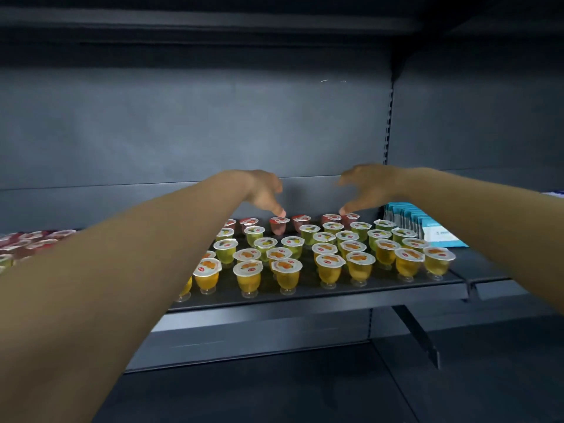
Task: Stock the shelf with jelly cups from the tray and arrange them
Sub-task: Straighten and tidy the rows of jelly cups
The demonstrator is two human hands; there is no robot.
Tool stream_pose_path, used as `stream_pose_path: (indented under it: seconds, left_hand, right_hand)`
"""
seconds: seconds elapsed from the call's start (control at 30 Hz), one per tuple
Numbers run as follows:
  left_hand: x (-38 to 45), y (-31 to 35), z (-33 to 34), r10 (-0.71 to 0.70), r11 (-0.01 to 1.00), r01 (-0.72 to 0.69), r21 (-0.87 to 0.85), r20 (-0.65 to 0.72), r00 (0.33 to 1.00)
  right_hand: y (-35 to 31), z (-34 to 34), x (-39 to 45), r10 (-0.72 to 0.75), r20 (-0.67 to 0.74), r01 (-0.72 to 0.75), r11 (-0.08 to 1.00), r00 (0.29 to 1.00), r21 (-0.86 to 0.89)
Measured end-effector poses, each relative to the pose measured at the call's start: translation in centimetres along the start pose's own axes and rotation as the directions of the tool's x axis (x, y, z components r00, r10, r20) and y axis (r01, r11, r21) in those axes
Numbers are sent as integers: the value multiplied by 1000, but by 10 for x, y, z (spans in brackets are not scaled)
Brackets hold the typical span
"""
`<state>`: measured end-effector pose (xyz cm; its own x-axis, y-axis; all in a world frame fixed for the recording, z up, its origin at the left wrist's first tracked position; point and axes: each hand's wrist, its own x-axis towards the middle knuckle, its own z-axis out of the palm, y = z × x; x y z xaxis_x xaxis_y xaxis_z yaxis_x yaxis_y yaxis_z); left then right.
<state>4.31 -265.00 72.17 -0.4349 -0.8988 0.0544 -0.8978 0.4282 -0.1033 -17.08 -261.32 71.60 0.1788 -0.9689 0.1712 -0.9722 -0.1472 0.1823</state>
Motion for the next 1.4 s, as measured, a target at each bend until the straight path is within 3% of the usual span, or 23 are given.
stream_pose_path:
  seconds: [0.37, 0.73, 0.93, 1.13, 1.4]
  left_hand:
    - [-10, 80, 6, -66, 995, 68, -71, 26, 997]
    - [21, 70, 12, -18, 996, 18, -86, 6, 1000]
    - [63, 55, 30, 0, 974, 3, -226, 15, 1000]
    - [126, 30, 55, -65, 943, 84, -321, 71, 995]
    - [208, 15, 98, -102, 880, 190, -435, 217, 971]
  right_hand:
    - [56, 14, -52, -49, 33, 48, 999, 998, 23]
    - [81, 26, -42, 15, -12, -13, 992, 1000, 124]
    - [85, 48, -5, 32, 35, -41, 957, 999, 288]
    - [102, 73, 60, 16, 54, -39, 887, 998, 460]
    - [119, 123, 156, -112, 168, 16, 871, 979, 492]
